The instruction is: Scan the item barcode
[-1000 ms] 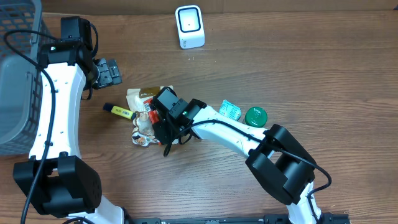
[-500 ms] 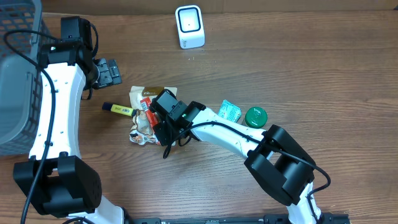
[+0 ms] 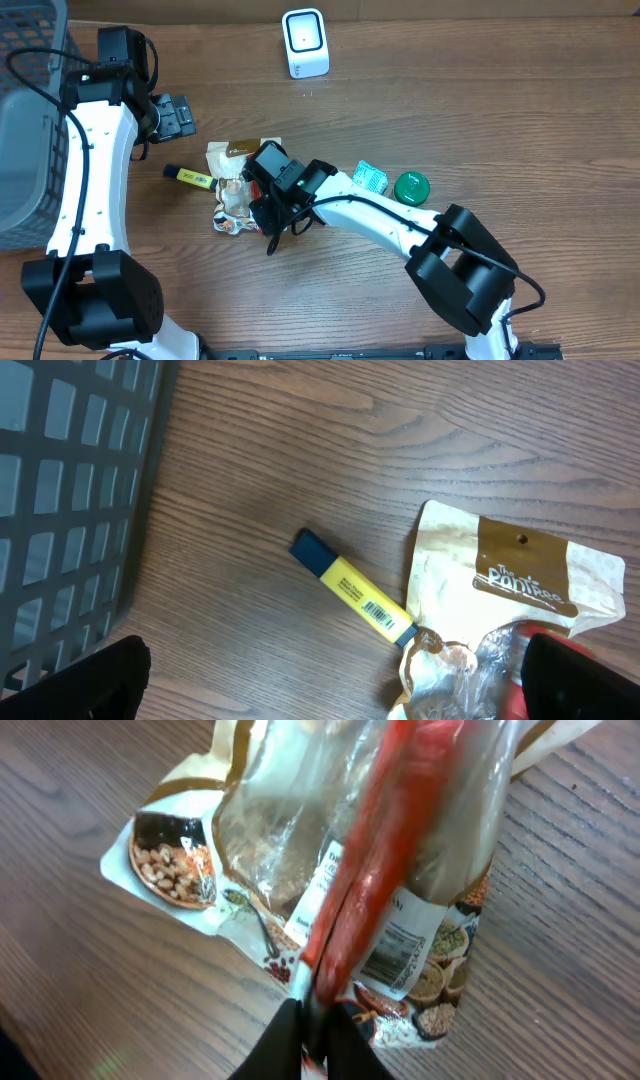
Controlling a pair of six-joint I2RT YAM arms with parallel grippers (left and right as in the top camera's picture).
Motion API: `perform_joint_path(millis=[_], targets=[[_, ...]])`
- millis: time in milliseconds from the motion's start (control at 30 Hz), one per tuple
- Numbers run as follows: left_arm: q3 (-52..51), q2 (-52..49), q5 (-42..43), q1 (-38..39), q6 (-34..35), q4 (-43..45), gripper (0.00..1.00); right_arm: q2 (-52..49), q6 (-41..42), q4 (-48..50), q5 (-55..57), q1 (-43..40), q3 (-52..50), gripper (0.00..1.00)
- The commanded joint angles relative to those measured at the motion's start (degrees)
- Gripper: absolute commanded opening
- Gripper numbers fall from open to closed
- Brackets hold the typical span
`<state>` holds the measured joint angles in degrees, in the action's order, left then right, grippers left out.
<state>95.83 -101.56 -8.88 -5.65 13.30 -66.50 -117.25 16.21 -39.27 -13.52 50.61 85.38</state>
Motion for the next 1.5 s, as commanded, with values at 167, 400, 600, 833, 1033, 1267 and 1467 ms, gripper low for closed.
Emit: perform_joint_path(millis=[167, 400, 600, 833, 1033, 1267, 1467], targets=[[-0.04, 0.81, -0.52, 0.26, -0.46, -0.09, 1.00, 2.16, -1.44, -1.40, -0.02, 0.07, 0.15, 0.24], [-0.04, 0.81, -0.52, 0.33, -0.46, -0.09, 1.00, 1.70, -1.44, -1.53, -0.02, 0.07, 0.11, 0.44], [-0.04, 0.81, -0.52, 0.35, -0.46, -0.09, 1.00, -0.72, -1.20, -1.51, -0.20, 0.07, 0.11, 0.44], [-0.04, 0.83, -0.52, 0.46, -0.46, -0.11, 1.00, -1.99, -1.20, -1.33, -1.99, 0.07, 0.11, 0.41], [-0.04, 0.83, -0.52, 0.46, -0.46, -0.11, 1.00, -2.47, -1.20, -0.26, -2.01, 0.07, 0.11, 0.40], [-0.04, 0.81, -0.52, 0.48, -0.46, -0.11, 1.00, -2.58, -1.22, 0.17, -1.97, 0.07, 0.11, 0.37], [-0.04, 0.83, -0.52, 0.44, -0.46, -0.11, 1.00, -2.75, -1.22, 0.20, -1.29, 0.07, 0.07, 0.37]])
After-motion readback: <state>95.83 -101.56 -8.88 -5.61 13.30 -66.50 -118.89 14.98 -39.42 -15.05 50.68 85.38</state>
